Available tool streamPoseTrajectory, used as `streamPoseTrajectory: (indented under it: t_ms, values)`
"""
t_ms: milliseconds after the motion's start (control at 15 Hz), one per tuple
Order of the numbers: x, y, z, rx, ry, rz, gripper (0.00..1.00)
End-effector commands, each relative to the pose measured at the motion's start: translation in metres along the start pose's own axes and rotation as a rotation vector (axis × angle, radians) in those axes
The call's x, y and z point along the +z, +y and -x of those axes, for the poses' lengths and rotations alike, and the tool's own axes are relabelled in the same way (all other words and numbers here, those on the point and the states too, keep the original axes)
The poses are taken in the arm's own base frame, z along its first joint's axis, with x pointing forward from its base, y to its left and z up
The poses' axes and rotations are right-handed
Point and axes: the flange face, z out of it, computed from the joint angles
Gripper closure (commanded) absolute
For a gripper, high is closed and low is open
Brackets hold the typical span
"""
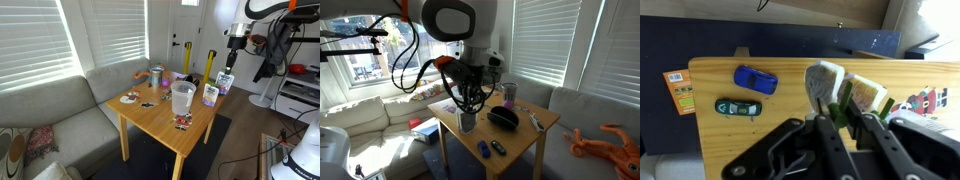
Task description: Remove the plastic bottles from the bucket
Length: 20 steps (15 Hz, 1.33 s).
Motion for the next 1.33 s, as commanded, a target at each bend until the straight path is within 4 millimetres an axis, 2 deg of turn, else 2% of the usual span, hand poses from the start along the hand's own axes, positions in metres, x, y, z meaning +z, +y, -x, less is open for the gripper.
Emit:
streamPoseTrajectory:
  t_ms: [0,800,867,933,1067,1267]
  values:
    - [0.016,0.001,-0.003,0.027,0.009,0.025,0.95]
    - [0.050,-0.003,-0.020,0.077,-0.034,0.040,0.95]
    - [0.052,-0.003,-0.020,0.076,-0.040,0.047,0.54]
    - [0.052,-0.004,-0.021,0.077,-0.043,0.042,0.52]
    - [0.049,-0.005,-0.021,0.079,-0.039,0.044,0.41]
    - [0.045,-0.004,-0.020,0.081,-0.032,0.044,0.19]
